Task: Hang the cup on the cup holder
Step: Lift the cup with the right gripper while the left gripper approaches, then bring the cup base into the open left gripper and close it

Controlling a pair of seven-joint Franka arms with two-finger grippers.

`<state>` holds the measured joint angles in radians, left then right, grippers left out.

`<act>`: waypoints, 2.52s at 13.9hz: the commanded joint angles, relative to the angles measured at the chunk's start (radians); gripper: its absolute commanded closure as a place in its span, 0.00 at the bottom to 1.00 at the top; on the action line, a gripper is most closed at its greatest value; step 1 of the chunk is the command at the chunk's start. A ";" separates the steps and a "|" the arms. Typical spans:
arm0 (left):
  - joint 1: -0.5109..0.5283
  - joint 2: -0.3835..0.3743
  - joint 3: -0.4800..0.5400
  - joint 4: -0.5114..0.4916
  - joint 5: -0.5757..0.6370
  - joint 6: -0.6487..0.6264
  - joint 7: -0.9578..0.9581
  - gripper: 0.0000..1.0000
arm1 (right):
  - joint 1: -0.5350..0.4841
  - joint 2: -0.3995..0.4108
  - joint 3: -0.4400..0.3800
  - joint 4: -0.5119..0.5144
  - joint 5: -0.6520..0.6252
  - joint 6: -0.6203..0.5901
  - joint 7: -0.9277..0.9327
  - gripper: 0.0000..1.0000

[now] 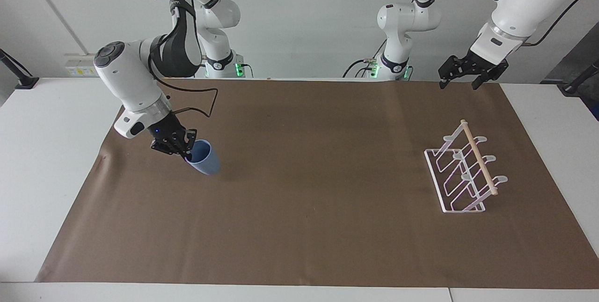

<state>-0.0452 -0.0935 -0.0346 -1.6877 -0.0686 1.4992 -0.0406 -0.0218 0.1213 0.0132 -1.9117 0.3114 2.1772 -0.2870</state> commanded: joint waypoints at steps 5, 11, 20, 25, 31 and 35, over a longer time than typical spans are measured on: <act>-0.005 -0.006 0.002 -0.006 -0.200 0.027 -0.128 0.00 | -0.010 -0.045 0.001 -0.003 0.360 -0.128 -0.029 1.00; 0.001 0.110 -0.039 0.072 -0.426 0.117 -0.494 0.00 | -0.003 -0.094 0.001 -0.067 0.662 -0.235 0.020 1.00; -0.011 0.264 -0.135 0.195 -0.634 0.365 -1.146 0.00 | 0.069 -0.144 0.001 -0.151 1.170 -0.220 0.270 1.00; -0.120 0.265 -0.148 0.192 -0.567 0.469 -1.482 0.00 | 0.169 -0.176 0.001 -0.216 1.389 -0.174 0.316 1.00; -0.128 0.259 -0.151 0.188 -0.576 0.483 -1.524 0.00 | 0.221 -0.164 0.001 -0.216 1.462 -0.172 0.315 1.00; -0.128 0.248 -0.151 0.189 -0.574 0.474 -1.584 0.00 | 0.237 -0.166 0.001 -0.216 1.463 -0.174 0.316 1.00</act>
<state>-0.1645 0.1594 -0.1904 -1.5105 -0.6523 1.9763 -1.5823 0.2088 -0.0176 0.0147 -2.1029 1.7465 2.0083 0.0147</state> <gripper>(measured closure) 0.000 0.956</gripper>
